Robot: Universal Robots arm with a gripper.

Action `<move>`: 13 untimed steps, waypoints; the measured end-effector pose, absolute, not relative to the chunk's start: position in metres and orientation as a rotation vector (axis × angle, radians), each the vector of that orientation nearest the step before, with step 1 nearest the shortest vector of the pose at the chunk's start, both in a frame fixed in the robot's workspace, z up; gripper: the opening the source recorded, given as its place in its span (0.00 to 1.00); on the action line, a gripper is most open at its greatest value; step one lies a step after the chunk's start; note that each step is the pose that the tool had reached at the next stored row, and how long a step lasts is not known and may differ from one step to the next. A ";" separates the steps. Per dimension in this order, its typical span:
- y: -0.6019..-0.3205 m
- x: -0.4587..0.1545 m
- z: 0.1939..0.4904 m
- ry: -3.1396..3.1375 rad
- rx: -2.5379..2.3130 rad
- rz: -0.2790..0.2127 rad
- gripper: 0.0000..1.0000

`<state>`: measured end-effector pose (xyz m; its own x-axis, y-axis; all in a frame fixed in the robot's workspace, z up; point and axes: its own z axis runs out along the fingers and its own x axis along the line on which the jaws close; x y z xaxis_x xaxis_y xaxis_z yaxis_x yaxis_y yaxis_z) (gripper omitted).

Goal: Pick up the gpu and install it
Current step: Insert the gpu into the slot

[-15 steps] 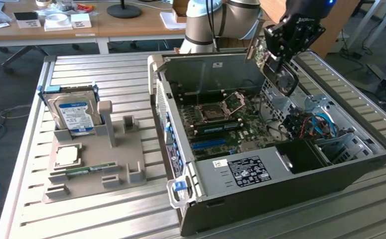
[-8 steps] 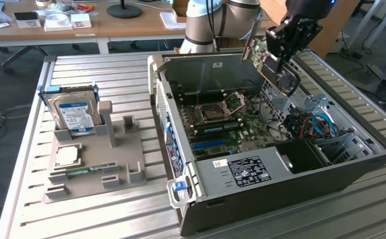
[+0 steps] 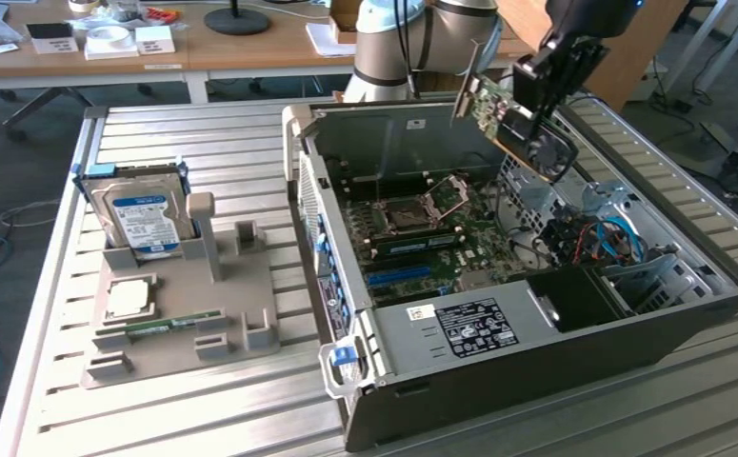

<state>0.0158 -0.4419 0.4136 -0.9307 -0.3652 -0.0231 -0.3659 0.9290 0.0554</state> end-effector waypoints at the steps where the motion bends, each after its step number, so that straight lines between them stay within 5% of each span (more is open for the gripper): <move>1: -0.442 0.016 0.413 3.068 -0.610 0.092 0.27; 13: -0.442 0.016 0.412 2.990 -0.942 0.094 0.27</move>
<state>0.0158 -0.4419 0.4125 -0.8195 -0.5726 -0.0230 -0.5729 0.8177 0.0554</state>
